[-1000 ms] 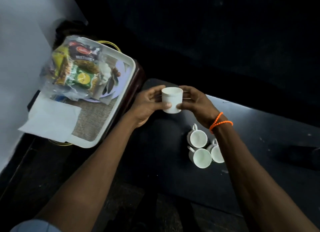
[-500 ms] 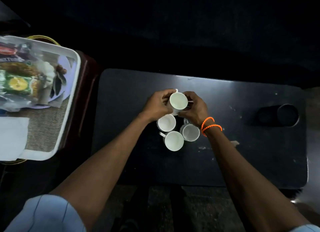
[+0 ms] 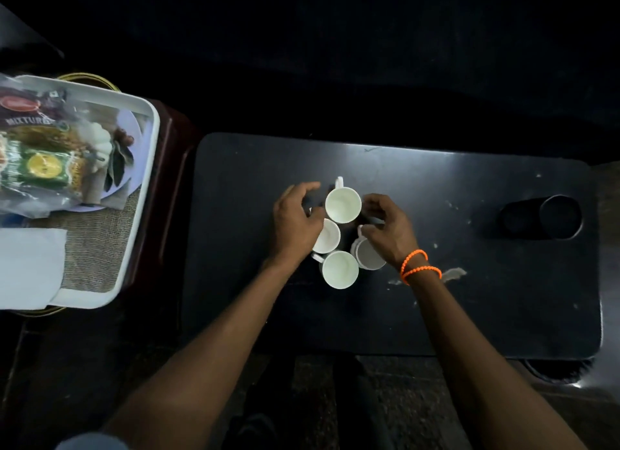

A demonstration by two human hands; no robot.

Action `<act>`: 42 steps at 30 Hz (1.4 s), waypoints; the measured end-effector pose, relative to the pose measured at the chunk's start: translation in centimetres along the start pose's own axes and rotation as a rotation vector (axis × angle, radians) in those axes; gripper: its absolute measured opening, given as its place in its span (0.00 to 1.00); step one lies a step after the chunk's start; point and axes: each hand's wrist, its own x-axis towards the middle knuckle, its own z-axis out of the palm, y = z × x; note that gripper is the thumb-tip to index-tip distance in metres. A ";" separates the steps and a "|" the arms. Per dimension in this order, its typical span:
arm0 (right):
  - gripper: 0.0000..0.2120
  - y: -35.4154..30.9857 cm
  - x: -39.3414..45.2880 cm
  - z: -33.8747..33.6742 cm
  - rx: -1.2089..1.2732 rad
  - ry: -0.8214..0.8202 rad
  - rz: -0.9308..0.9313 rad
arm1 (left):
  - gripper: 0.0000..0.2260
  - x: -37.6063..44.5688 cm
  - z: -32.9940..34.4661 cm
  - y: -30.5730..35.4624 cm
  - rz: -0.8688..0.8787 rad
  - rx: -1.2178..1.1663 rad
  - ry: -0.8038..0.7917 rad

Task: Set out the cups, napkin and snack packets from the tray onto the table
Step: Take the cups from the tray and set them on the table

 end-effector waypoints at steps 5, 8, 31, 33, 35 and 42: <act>0.19 1.3 -1.4 -0.7 0.011 -0.048 0.010 | 0.15 -7.1 1.8 1.2 -0.103 -0.189 0.065; 0.16 2.2 -1.8 -1.4 -0.030 -0.055 0.018 | 0.15 -11.2 4.3 1.7 -0.311 -0.281 -0.110; 0.21 7.1 -6.1 -7.2 -0.349 -0.105 -0.141 | 0.10 -12.8 9.6 3.0 -0.723 -0.361 -0.329; 0.20 7.8 -7.1 -7.5 -0.330 -0.126 -0.089 | 0.17 -13.4 9.9 3.1 -0.614 -0.296 -0.294; 0.14 8.4 -7.7 -7.5 -0.259 -0.106 -0.069 | 0.22 -13.8 10.2 3.0 -0.528 -0.279 -0.269; 0.24 8.7 -9.7 -5.7 0.013 0.072 0.026 | 0.34 -13.0 11.1 2.2 -0.448 -0.191 -0.340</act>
